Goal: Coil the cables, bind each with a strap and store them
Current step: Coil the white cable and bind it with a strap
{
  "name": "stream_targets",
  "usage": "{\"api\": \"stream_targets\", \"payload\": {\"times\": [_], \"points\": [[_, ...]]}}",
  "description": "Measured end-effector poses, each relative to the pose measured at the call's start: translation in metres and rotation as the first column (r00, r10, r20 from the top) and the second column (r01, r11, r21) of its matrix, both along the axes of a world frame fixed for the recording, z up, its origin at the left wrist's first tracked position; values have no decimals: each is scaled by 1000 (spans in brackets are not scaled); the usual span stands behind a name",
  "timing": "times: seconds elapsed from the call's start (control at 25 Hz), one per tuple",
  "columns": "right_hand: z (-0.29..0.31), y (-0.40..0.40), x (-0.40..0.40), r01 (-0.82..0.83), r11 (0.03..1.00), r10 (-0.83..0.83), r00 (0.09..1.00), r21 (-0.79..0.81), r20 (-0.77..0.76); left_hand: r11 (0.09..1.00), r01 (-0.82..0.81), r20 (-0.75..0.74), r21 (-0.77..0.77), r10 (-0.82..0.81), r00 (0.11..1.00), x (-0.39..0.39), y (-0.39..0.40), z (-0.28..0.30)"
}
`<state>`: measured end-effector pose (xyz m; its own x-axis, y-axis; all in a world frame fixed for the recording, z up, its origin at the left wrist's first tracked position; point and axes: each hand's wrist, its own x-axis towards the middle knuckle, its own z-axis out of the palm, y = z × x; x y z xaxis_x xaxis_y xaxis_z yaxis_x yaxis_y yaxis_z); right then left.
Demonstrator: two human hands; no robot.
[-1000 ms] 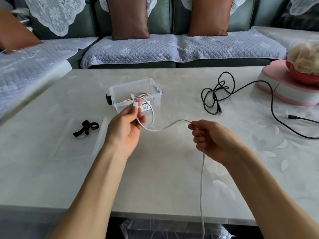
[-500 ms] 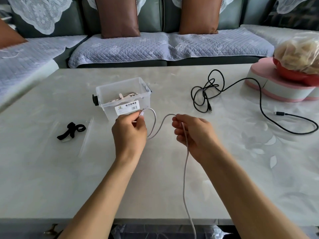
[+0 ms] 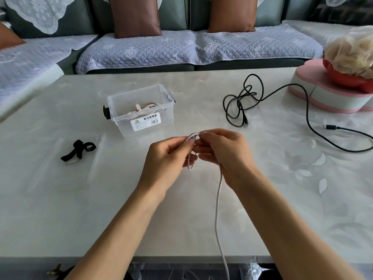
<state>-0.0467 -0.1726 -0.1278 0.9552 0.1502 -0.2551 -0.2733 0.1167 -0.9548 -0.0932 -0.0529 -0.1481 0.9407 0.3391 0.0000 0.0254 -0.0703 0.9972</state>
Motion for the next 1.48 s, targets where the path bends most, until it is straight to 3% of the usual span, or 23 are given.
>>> {"api": "stream_targets", "payload": {"times": [0.12, 0.24, 0.32, 0.52, 0.68, 0.8, 0.96, 1.04, 1.08, 1.2, 1.28, 1.48], "points": [[0, 0, 1, 12, 1000, -12, 1000, -6, 24, 935, -56, -102, -350, 22, 995, 2, 1, 6], [-2, 1, -1, -13, 1000, 13, 1000, -16, 26, 894, -44, -113, -445, -7, 994, 1, 6, 6], [-3, 2, -1, -20, 1000, 21, 999, -21, 27, 929, -52, -98, -366, 17, 995, 0, 5, 5], [-1, 0, -3, -68, 997, 70, 996, -32, 48, 993, -121, 53, 6, 121, 991, -6, 0, 0], [1, -5, -3, -152, 987, 156, 981, -47, 113, 992, -113, 136, 52, 105, 985, -10, 3, 2], [0, -8, -1, -158, 986, 164, 978, -54, 126, 981, -73, 124, 180, 52, 991, -13, 10, 2], [-2, -6, 1, -193, 980, 198, 970, -49, 142, 969, -170, 126, 180, 149, 981, -15, 19, 3], [-1, -7, 1, -229, 972, 233, 961, -47, 150, 926, -182, 166, 331, 133, 977, -13, 30, 5], [0, -8, 1, -253, 966, 258, 954, -51, 154, 917, -99, 128, 387, 53, 990, -12, 36, 6], [0, -9, 1, -295, 952, 305, 937, -81, 169, 914, 124, -29, 387, -122, 992, -10, 36, 5], [-4, -6, 0, -287, 956, 293, 941, -63, 168, 921, 50, 7, 387, -57, 998, -9, 27, 0], [-11, 1, -7, -346, 936, 352, 928, -69, 119, 955, -229, 47, 190, 224, 973, 2, 19, -5]]}}
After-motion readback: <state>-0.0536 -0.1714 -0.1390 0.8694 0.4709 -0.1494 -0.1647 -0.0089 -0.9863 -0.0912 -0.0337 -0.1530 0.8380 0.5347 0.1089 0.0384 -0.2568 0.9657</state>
